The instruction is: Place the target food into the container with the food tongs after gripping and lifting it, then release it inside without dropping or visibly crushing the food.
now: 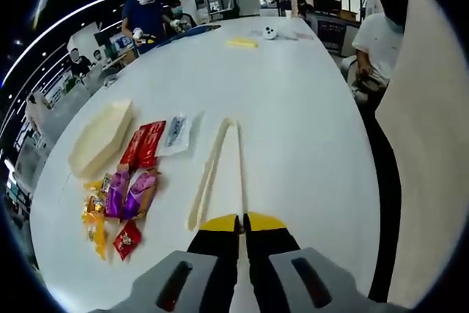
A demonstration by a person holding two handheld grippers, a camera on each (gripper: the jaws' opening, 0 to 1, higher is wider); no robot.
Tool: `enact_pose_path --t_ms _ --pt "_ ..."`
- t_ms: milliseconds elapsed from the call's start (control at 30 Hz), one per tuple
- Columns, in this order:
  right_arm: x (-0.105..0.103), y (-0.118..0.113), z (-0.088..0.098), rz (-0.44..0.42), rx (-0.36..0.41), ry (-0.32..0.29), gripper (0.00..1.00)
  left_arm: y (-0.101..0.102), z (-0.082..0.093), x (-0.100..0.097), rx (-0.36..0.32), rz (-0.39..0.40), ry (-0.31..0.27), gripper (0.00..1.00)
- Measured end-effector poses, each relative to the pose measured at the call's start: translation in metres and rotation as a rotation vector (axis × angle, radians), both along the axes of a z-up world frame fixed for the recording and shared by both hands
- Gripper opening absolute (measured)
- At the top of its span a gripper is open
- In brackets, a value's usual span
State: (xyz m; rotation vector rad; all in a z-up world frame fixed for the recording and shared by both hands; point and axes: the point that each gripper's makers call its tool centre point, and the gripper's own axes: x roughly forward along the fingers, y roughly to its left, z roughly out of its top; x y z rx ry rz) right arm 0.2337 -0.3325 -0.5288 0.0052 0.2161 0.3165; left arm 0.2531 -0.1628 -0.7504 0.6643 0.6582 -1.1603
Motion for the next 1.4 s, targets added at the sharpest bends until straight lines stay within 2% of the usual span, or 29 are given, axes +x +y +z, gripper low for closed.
enact_pose_path --t_ms 233,367,633,767,867,933,1167,1400 --pt "0.001 -0.001 -0.001 0.001 0.004 0.003 0.65 -0.003 0.013 -0.001 -0.053 0.026 0.031 0.00" --pt "0.001 -0.001 -0.002 0.001 0.009 0.006 0.64 -0.006 0.030 0.002 -0.114 0.055 0.055 0.00" --pt "0.006 0.000 0.000 0.006 0.026 0.001 0.63 -0.011 0.062 0.006 -0.207 0.087 0.065 0.00" --pt "0.008 0.001 0.001 0.039 0.072 0.019 0.60 -0.014 0.092 0.004 -0.262 0.050 0.030 0.00" --pt "0.011 0.001 0.003 0.057 0.073 0.020 0.60 -0.015 0.103 0.004 -0.278 0.039 0.028 0.00" --pt "0.013 0.002 0.004 0.075 0.079 0.020 0.60 -0.016 0.117 0.005 -0.300 0.024 0.024 0.00" --pt "0.019 0.015 0.009 0.163 0.085 0.018 0.61 -0.019 0.149 -0.004 -0.379 -0.026 0.071 0.00" --pt "0.023 0.032 0.015 0.288 0.051 0.022 0.57 -0.014 0.169 -0.016 -0.430 -0.061 0.118 0.00"
